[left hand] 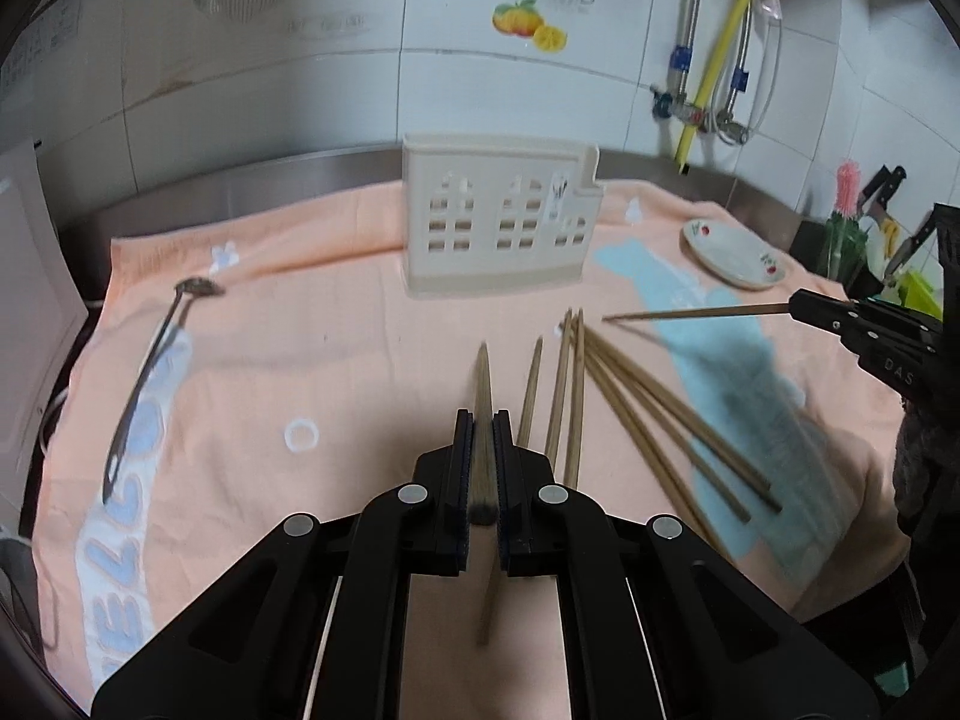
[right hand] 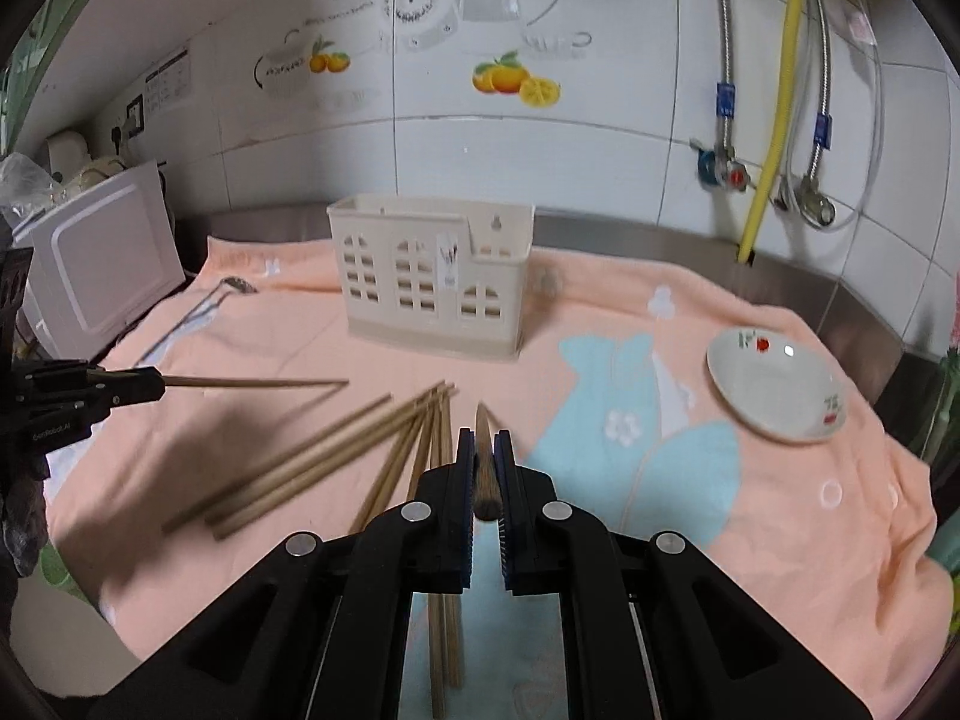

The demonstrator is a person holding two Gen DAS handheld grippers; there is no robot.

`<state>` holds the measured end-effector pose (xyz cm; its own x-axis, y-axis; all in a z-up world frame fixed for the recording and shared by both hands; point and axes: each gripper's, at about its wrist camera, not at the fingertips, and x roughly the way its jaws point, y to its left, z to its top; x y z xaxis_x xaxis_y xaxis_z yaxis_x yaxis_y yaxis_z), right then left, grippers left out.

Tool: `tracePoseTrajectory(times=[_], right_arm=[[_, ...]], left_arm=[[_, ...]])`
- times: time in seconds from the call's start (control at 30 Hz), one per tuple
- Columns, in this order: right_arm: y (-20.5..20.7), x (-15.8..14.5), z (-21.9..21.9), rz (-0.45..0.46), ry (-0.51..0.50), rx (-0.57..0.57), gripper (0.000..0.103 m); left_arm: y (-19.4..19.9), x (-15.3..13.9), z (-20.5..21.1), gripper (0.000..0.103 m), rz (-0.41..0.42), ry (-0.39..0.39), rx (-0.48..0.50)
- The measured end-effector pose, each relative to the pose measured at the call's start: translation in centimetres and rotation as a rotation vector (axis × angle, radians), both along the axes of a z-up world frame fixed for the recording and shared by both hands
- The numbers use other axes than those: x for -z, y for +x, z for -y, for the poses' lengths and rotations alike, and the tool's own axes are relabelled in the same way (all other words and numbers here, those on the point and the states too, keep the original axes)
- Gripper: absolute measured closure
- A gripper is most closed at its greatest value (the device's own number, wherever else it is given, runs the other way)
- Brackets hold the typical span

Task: Organize utensils
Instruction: 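Lift the held chopsticks with both tools and carry them over the beige holder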

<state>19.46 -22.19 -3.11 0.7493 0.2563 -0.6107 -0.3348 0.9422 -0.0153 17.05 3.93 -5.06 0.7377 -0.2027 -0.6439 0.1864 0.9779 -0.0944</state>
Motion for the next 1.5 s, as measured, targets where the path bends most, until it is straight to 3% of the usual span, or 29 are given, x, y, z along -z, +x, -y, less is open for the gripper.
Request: tracePoseTrajectory(times=[0.57, 1.03, 1.2, 1.5], right_arm=[[7.3, -10.2, -1.5, 0.049, 0.024, -0.069, 0.097], [13.4, -17.1, -3.0, 0.150, 0.084, -0.052, 0.097], [15.6, -16.8, -3.5, 0.156, 0.087, -0.024, 0.097], [17.9, -13.8, -4.2, 0.141, 0.090, 0.005, 0.097]], left_arm=[[4.3, -7.9, 0.9, 0.098, 0.107, 0.012, 0.032], [8.2, -17.7, 1.9, 0.098, 0.283, 0.058, 0.033], [11.0, -17.9, 1.8, 0.098, 0.273, 0.091, 0.007], [16.4, -13.4, 0.7, 0.098, 0.128, 0.081, -0.032]])
